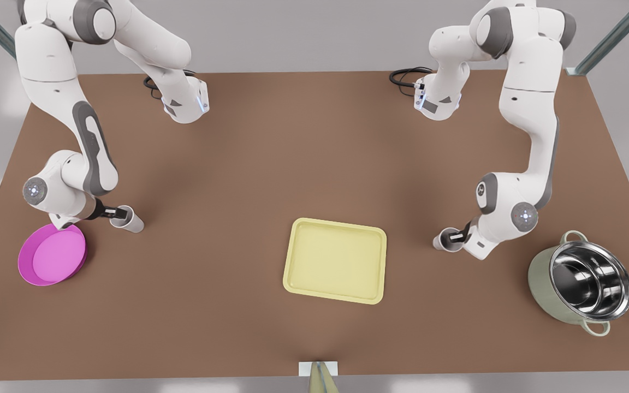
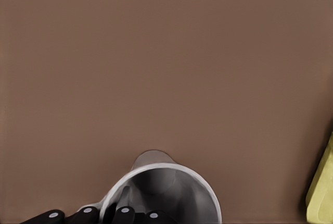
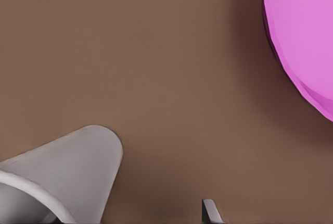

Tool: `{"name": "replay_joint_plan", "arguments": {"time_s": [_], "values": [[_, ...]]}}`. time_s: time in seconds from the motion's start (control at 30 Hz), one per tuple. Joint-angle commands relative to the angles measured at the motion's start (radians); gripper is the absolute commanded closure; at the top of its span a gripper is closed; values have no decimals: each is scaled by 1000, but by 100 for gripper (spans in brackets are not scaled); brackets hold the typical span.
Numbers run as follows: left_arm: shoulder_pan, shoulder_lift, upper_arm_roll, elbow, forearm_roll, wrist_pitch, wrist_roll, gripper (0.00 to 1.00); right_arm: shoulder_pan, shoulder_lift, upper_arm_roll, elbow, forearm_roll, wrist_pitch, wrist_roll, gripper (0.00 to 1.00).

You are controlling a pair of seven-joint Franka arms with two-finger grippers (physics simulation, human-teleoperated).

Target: Use both arms to respectively pick up the white IKEA cups from the middle-left and middle-right positions, then place the white IKEA cups onto the middle-middle tray, ensuring that the cups remain upright and do not tip over

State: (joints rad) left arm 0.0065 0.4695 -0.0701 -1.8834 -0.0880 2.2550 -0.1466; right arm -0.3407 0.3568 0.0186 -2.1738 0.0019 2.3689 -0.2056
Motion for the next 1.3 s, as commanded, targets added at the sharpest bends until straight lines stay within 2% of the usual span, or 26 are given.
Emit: {"name": "replay_joint_plan", "arguments": {"time_s": [0.0, 0.07, 0.1, 0.17, 0.2, 0.3, 0.37, 0.53, 0.6, 0.73, 0.87, 0.9, 0.93, 1.0, 1.13, 1.27], "values": [[0, -11, -5, 15, -12, -29, 2, 79, -1, 4, 1, -8, 6, 27, -58, 19], [-29, 14, -51, 151, -4, -103, -117, 79, 0, 2, 4, -11, 6, 38, -58, 54], [-45, 24, -69, 220, -4, -103, -128, 79, 3, 1, 7, -15, 6, 38, -58, 65], [-118, 112, -71, 357, 17, -103, -215, 79, 8, -6, 12, -15, 6, 36, -58, 74], [-146, 126, -71, 365, 69, -101, -296, 79, 6, -7, 18, -14, 6, 35, -57, 78], [-203, 156, -73, 392, 71, -95, -441, 79, 8, -21, 35, -3, 6, 27, -52, 79], [-237, 187, -73, 415, 71, -77, -522, 79, 8, -38, 83, 23, 10, 3, -49, 79], [-253, 268, -140, 478, 66, -61, -630, 79, 23, -33, 337, 123, 52, -30, -38, 79], [-253, 291, -155, 486, 62, -34, -630, 79, 88, 54, 339, 201, 50, -30, -43, 79], [-253, 314, -166, 484, 62, -20, -628, 79, 298, 108, 337, 284, 90, -20, 49, 79], [-253, 340, -166, 486, 62, -17, -630, 79, 486, 192, 337, 439, 93, -17, 313, 79], [-252, 344, -166, 486, 62, -17, -628, 70, 514, 229, 337, 492, 93, -20, 356, 79], [-252, 344, -166, 484, 62, -12, -625, 44, 542, 261, 337, 531, 90, -20, 409, 79], [-252, 345, -166, 486, 63, 2, -625, 0, 601, 341, 337, 644, 90, -28, 523, 79], [-253, 339, -166, 486, 62, -2, -636, 0, 675, 499, 337, 838, 93, -135, 555, 79], [-252, 337, -166, 486, 63, -2, -640, 0, 680, 527, 334, 841, 93, -200, 540, 79]]}}
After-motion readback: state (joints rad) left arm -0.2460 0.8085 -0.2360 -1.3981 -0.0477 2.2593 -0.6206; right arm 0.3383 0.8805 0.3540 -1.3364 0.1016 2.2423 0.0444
